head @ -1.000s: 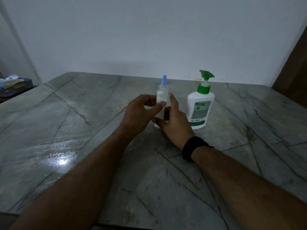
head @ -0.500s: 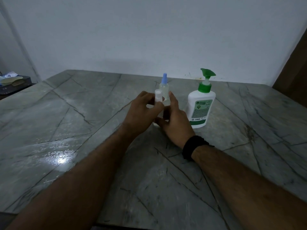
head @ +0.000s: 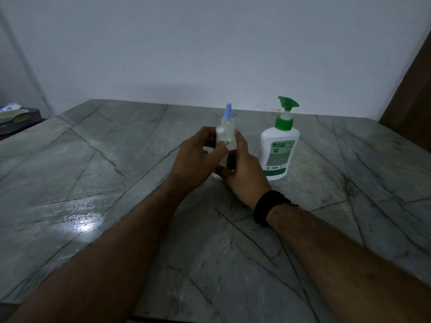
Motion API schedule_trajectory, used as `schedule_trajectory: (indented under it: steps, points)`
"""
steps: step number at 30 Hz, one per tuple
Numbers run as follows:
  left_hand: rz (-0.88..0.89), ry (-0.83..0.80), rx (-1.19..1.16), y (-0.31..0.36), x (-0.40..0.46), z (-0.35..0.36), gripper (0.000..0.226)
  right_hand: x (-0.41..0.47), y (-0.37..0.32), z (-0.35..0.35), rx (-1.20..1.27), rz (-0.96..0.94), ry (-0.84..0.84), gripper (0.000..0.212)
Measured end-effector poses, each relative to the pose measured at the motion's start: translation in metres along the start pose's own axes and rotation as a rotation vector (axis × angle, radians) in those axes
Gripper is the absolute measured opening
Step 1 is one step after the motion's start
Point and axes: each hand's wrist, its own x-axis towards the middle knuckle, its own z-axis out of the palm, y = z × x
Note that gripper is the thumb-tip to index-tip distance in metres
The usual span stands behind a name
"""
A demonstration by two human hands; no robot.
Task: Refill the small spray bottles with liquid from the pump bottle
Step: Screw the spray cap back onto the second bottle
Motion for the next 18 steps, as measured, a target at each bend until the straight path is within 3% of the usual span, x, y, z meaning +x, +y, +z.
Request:
schedule_trajectory:
  steps: [3, 8, 13, 18]
  points:
    - [0.008, -0.007, 0.013, -0.0011, 0.0008, 0.001, 0.023, -0.001, -0.0023, -0.0002, -0.006, -0.001, -0.002, 0.097]
    - [0.022, 0.054, 0.068, -0.0029, 0.0006, -0.0005, 0.036, -0.0008, -0.0043, -0.0004, 0.011, 0.028, -0.008, 0.098]
    - [-0.022, 0.033, -0.06, -0.0003, -0.0012, 0.0008, 0.034, -0.002, -0.0029, -0.0011, -0.003, 0.006, -0.011, 0.096]
    - [-0.002, 0.028, -0.006, -0.0021, -0.0006, 0.0027, 0.041, -0.0016, -0.0023, -0.0007, 0.023, 0.003, -0.01, 0.095]
